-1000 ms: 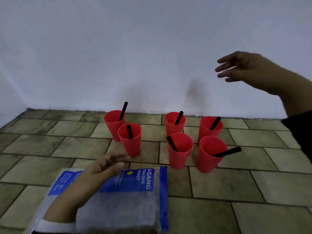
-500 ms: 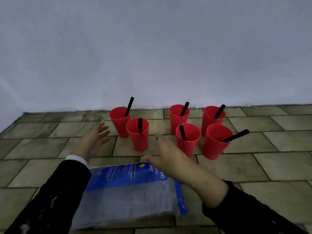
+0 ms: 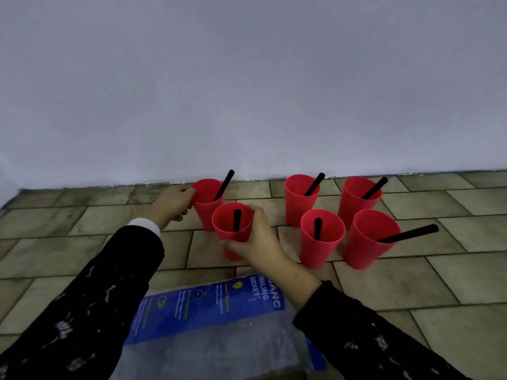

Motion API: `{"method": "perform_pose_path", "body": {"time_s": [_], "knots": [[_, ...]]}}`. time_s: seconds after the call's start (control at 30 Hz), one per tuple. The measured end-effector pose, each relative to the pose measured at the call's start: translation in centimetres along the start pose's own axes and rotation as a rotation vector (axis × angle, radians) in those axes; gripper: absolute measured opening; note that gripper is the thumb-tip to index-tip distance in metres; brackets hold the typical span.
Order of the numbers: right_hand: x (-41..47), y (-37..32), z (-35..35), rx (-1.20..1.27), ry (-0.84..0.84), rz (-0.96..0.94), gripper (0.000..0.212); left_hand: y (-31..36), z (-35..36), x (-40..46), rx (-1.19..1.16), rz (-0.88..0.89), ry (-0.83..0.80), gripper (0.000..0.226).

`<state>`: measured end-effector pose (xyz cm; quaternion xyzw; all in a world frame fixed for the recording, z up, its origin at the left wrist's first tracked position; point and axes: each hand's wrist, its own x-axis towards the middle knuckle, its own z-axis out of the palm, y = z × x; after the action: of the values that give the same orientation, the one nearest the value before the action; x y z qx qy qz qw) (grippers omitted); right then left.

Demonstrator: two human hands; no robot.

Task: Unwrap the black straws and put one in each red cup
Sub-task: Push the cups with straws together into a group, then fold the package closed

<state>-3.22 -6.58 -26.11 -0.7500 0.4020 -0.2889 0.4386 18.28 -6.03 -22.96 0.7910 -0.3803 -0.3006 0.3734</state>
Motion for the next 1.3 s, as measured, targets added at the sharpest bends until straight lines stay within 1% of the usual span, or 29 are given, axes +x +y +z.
{"method": "perform_pose_path", "body": {"time_s": [0.17,0.3,0.4,0.5,0.6,0.67,0.73,0.8,0.87,0.9,0.97,1.0,1.03,1.07,1.13,1.2,1.23,1.3], "knots": [[-2.1,1.7,-1.4,0.007,0.074,0.018,0.087,1.7,2.6,0.3,0.004,0.048,-0.048,0.030],[-3.1,2.1,-2.2,-0.003,0.157,0.022,0.085,4.0,5.3,0.2,0.037,0.079,-0.092,0.030],[-3.2,1.9,-2.3,-0.002,0.184,0.014,0.085,5.0,7.0,0.4,0.019,0.083,-0.128,0.029],[-2.9,1.8,-2.5,0.012,0.191,0.018,0.086,5.6,7.7,0.3,0.047,0.096,-0.146,0.034],[-2.6,1.9,-2.6,0.022,0.179,0.026,0.087,5.7,7.3,-0.3,0.055,0.081,-0.163,0.049],[-2.7,2.0,-2.7,0.003,0.149,0.039,0.092,5.4,6.6,-1.3,0.053,0.076,-0.153,0.054],[-2.8,2.3,-2.7,-0.022,0.085,0.051,0.100,4.7,5.6,-2.6,0.045,0.113,-0.092,0.053],[-3.7,2.7,-3.0,-0.064,0.032,0.044,0.109,2.9,4.5,-4.5,0.028,0.151,0.001,0.048],[-5.5,2.6,-4.0,-0.144,-0.030,0.012,0.110,-0.4,3.3,-6.4,0.039,0.176,0.048,0.040],[-6.4,2.8,-4.7,-0.177,-0.051,-0.013,0.106,-2.1,2.8,-7.4,0.084,0.181,0.018,0.037],[-8.5,3.3,-6.1,-0.254,-0.075,-0.055,0.095,-5.1,2.2,-9.3,0.192,0.155,-0.150,0.039],[-9.5,3.7,-6.8,-0.285,-0.068,-0.072,0.089,-6.0,2.1,-10.4,0.213,0.119,-0.256,0.046],[-10.3,4.2,-7.3,-0.303,-0.057,-0.079,0.083,-6.7,2.1,-11.6,0.222,0.088,-0.332,0.058],[-11.0,4.7,-7.7,-0.312,-0.067,-0.056,0.077,-7.2,2.2,-12.6,0.238,0.071,-0.365,0.068],[-12.1,5.9,-8.4,-0.279,-0.104,0.068,0.067,-8.0,2.5,-14.1,0.283,0.091,-0.334,0.082],[-12.9,7.0,-8.7,-0.263,-0.136,0.136,0.054,-8.8,2.4,-14.8,0.322,0.121,-0.289,0.088],[-13.1,7.4,-8.7,-0.298,-0.164,0.134,0.048,-9.0,2.4,-14.9,0.341,0.122,-0.275,0.085],[-13.6,7.7,-8.4,-0.369,-0.250,0.106,0.043,-9.5,2.5,-15.7,0.373,0.130,-0.237,0.074]]}}
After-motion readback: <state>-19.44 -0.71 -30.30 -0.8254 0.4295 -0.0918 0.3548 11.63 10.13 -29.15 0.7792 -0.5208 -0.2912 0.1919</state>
